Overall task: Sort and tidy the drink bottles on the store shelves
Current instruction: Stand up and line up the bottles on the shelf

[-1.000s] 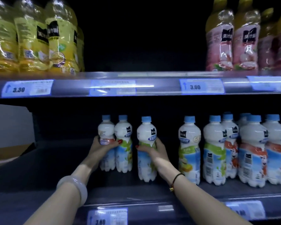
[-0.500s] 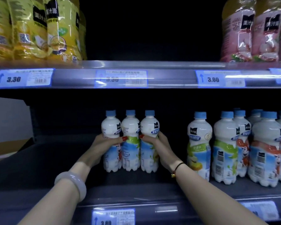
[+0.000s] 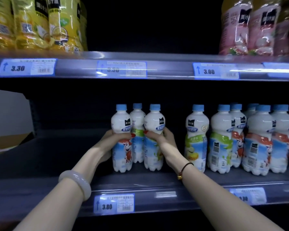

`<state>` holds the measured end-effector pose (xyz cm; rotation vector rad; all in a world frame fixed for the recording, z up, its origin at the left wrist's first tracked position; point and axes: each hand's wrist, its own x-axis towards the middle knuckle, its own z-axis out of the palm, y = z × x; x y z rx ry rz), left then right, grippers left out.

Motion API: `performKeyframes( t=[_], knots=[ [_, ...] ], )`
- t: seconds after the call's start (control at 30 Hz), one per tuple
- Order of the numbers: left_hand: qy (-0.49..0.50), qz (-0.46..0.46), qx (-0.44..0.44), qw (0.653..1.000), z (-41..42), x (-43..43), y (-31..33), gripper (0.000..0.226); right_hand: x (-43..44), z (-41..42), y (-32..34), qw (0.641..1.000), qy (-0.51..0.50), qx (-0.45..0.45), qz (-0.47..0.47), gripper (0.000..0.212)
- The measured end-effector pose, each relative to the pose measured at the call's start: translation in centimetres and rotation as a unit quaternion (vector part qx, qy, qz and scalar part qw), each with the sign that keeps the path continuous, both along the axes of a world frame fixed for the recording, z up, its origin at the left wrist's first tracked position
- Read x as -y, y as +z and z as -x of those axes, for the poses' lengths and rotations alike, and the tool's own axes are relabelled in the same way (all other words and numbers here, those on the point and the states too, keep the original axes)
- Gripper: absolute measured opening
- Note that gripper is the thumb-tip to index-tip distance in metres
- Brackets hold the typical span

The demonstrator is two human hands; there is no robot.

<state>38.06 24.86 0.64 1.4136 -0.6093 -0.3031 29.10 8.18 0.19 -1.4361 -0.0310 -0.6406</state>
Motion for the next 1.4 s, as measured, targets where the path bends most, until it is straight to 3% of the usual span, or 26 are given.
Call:
performKeyframes(
  t=[0.23, 0.43, 0.6, 0.7, 0.9, 1.0, 1.1, 1.2, 1.4],
  knots=[
    [-0.015, 0.013, 0.001, 1.000, 2.3, 2.2, 0.2, 0.035, -0.3, 0.9, -0.1, 0.999, 0.030, 0.000, -0.016, 0.030],
    [0.000, 0.004, 0.011, 1.000, 4.3, 4.6, -0.2, 0.013, 0.9, 2.8, -0.7, 0.997, -0.060, 0.057, -0.004, 0.039],
    [0.008, 0.016, 0.013, 1.000, 5.6, 6.1, -0.1, 0.009, 2.1, 4.1, -0.9, 0.991, -0.117, 0.043, 0.045, 0.042],
    [0.001, 0.029, 0.010, 1.000, 6.0, 6.1, 0.0, 0.016, 2.4, 4.5, -1.1, 0.990, -0.112, 0.028, 0.079, 0.045],
    [0.022, 0.058, 0.018, 0.998, 7.0, 5.7, -0.4, 0.053, 2.8, 5.2, -1.5, 0.986, -0.119, 0.031, 0.112, 0.037],
    [0.050, 0.062, 0.036, 0.996, 7.2, 5.5, -0.6, 0.047, 2.8, 5.4, -1.4, 0.982, -0.129, 0.018, 0.134, 0.032],
    [0.092, 0.063, 0.062, 0.992, 7.6, 5.5, -0.8, 0.055, 2.3, 5.8, -1.4, 0.978, -0.152, -0.007, 0.144, 0.039],
    [0.130, 0.055, 0.095, 0.985, 8.0, 5.5, -1.3, 0.043, 1.8, 6.1, -1.7, 0.959, -0.204, -0.007, 0.196, 0.031],
    [0.157, 0.061, 0.132, 0.977, 9.1, 5.8, -1.6, 0.032, 0.9, 7.0, -1.1, 0.878, -0.312, -0.064, 0.358, 0.033]
  ],
)
